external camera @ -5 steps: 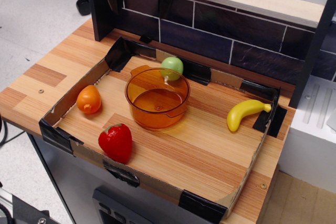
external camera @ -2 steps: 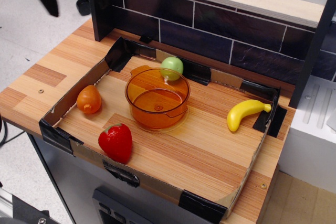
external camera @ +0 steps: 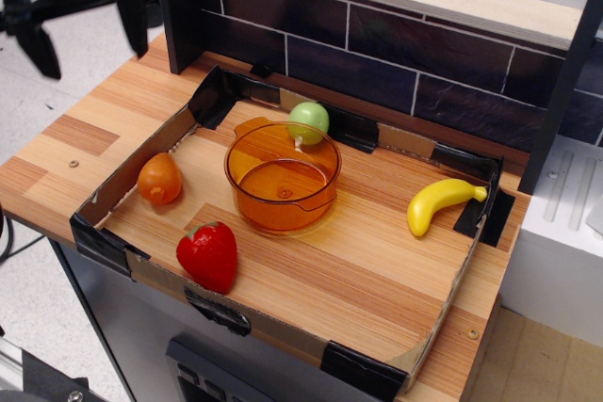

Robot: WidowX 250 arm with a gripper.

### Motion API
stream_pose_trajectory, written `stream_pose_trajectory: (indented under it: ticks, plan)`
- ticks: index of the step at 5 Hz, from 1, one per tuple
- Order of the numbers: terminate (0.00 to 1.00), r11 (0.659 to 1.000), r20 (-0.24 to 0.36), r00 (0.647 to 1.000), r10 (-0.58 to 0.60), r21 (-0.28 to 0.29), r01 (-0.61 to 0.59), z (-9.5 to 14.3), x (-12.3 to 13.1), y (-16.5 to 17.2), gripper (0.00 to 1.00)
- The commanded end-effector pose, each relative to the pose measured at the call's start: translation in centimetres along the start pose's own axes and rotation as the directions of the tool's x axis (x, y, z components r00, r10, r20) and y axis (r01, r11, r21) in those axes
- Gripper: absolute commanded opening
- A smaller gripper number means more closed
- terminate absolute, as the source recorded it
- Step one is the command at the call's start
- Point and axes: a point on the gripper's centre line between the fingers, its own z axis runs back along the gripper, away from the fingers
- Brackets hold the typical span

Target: Put carrot in pot

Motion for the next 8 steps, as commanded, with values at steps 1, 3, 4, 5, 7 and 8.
stream_pose_trajectory:
  ticks: [1, 3, 4, 5, 7, 8]
  plan:
    - [0.00, 0.979, 0.002, 0.979, 0.203, 0.003, -0.203, -2.6, -1.0, -0.7, 1.00]
    - [0.00, 0.968, 0.051, 0.966, 0.252, -0.001, -0.253, -5.7, -2.8, -1.2, 1.00]
    - [0.00, 0.960, 0.063, 0.959, 0.278, 0.027, -0.280, -6.9, -3.3, -1.5, 1.00]
    - [0.00, 0.958, 0.076, 0.956, 0.283, 0.037, -0.286, -8.0, -3.2, -1.6, 1.00]
    - [0.00, 0.955, 0.099, 0.954, 0.284, 0.055, -0.290, -9.5, -3.3, -1.2, 1.00]
    - [0.00, 0.956, 0.101, 0.954, 0.281, 0.057, -0.287, -9.9, -3.4, -1.0, 1.00]
